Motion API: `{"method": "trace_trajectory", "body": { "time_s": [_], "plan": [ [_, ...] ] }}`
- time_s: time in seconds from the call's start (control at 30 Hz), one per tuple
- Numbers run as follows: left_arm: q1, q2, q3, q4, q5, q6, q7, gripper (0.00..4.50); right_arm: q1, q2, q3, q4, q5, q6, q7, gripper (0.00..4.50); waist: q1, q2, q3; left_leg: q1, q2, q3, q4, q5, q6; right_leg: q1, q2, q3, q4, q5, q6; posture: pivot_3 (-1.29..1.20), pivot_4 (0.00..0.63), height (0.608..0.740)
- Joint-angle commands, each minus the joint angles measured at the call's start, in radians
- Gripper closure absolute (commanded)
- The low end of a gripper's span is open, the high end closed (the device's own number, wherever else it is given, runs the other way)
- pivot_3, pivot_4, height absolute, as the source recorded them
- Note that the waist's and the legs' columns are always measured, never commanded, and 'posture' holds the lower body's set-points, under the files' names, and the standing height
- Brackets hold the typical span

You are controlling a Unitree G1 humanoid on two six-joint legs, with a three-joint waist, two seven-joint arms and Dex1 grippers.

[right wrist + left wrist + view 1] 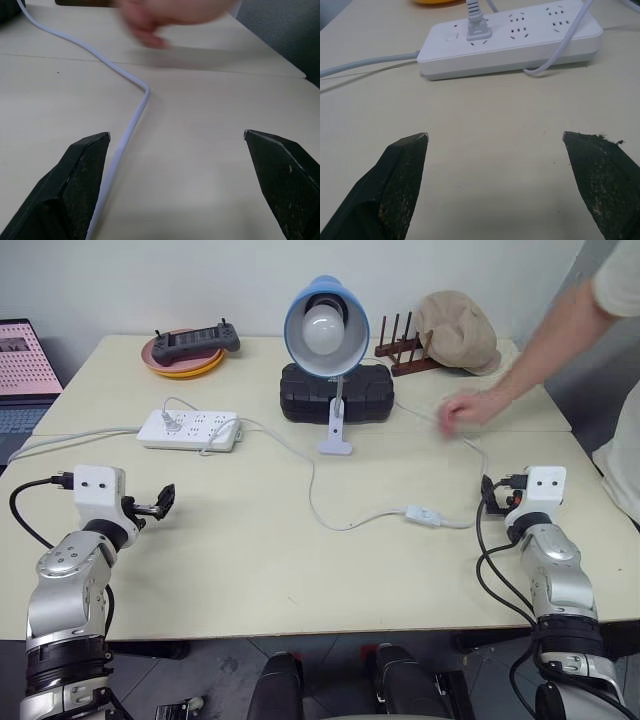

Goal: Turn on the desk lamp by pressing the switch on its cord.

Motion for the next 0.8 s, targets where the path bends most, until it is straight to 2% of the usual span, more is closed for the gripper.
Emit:
{"method": "trace_trajectory", "body": {
  "time_s": [0.03,0.3,0.57,0.6,0.7,0.8],
  "plan": [
    [-0.022,0.008,-0.01,-0.012,-0.016,-0.004,-0.036,0.0,0.016,-0.023,-0.029,-0.055,0.003,-0.006,0.001,0.01,0.0,0.0,0.0,0.0,0.0,0.0,0.0,0.0,0.0,0.0,0.0,0.0,0.0,0.0,0.0,0.0,0.15,0.74],
    [-0.04,0.017,-0.016,0.013,-0.014,-0.02,-0.085,0.0,0.031,-0.117,-0.043,-0.087,0.028,0.003,0.097,0.01,-0.001,0.0,0.0,0.0,0.0,0.0,0.0,0.0,0.0,0.0,0.0,0.0,0.0,0.0,0.001,0.0,0.15,0.74],
    [-0.003,0.176,-0.107,-0.162,-0.131,0.132,-0.42,0.0,0.056,-0.316,0.014,-0.207,0.154,0.131,0.494,0.01,-0.005,0.0,0.0,0.0,0.0,0.0,0.0,0.0,0.0,0.0,0.0,0.0,0.0,-0.001,0.001,0.0,0.15,0.74],
    [0.002,0.217,-0.142,-0.213,-0.151,0.156,-0.491,0.0,0.068,-0.376,0.052,-0.234,0.192,0.169,0.621,0.01,-0.006,0.0,0.0,0.0,0.0,0.0,0.0,0.0,0.0,0.0,0.0,0.0,-0.001,-0.002,0.001,0.0,0.15,0.74],
    [-0.017,0.314,-0.236,-0.365,-0.229,0.242,-0.659,0.0,0.072,-0.495,0.159,-0.314,0.254,0.251,0.867,0.01,-0.006,0.001,0.001,0.0,0.0,0.0,-0.001,0.0,0.0,0.0,0.0,0.0,-0.001,-0.003,0.001,0.0,0.15,0.74],
    [-0.048,0.358,-0.3,-0.444,-0.243,0.261,-0.721,0.0,0.036,-0.515,0.22,-0.329,0.256,0.264,0.936,0.01,-0.006,0.001,0.001,0.0,0.001,0.0,0.0,0.0,0.0,0.0,0.0,0.0,-0.001,-0.003,0.001,0.0,0.15,0.74]
  ]
}}
